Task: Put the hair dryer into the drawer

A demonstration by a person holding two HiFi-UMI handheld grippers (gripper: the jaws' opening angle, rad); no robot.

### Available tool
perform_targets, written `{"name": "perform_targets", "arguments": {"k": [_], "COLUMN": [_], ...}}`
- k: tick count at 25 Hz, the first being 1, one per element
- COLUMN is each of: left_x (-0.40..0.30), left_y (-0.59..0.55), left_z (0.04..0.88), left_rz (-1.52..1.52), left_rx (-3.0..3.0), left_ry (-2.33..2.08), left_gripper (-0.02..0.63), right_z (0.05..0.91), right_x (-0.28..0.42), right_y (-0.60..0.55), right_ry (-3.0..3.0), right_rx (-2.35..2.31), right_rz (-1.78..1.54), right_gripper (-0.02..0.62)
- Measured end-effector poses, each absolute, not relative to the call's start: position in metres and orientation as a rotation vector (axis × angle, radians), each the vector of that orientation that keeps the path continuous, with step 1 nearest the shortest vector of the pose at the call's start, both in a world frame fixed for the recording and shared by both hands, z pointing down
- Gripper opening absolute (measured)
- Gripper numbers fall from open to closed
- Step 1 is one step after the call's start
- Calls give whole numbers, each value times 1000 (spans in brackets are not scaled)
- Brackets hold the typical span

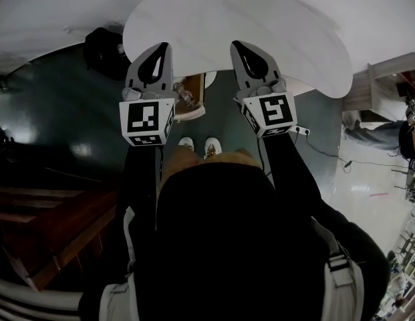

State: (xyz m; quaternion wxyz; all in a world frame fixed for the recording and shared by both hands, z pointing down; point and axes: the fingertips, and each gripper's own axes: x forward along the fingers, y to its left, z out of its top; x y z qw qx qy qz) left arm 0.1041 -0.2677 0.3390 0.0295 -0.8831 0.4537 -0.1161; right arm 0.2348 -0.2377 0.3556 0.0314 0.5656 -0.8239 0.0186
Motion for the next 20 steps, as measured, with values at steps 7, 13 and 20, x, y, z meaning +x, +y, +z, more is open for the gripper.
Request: {"name": "perform_targets", "arguments": {"k": [7,13,20], "left_x": [102,102,105], "left_y": [-269,-271,-273], "left_z": [338,338,337], "left_rz": [-333,-324,-310], "left_rx": [-2716,-2715,-2714], "left_ry": [1423,1426,1430], "left_gripper": [14,15,15], "right_z": [367,364,366], "right_x": [237,227,222], "right_y": [-237,-239,-238], "right_ry": [-2518,-2540,-2549], "right_rx": [1774,1760,1730], "right_rz": [110,109,101], "right_gripper": [26,26,26]}}
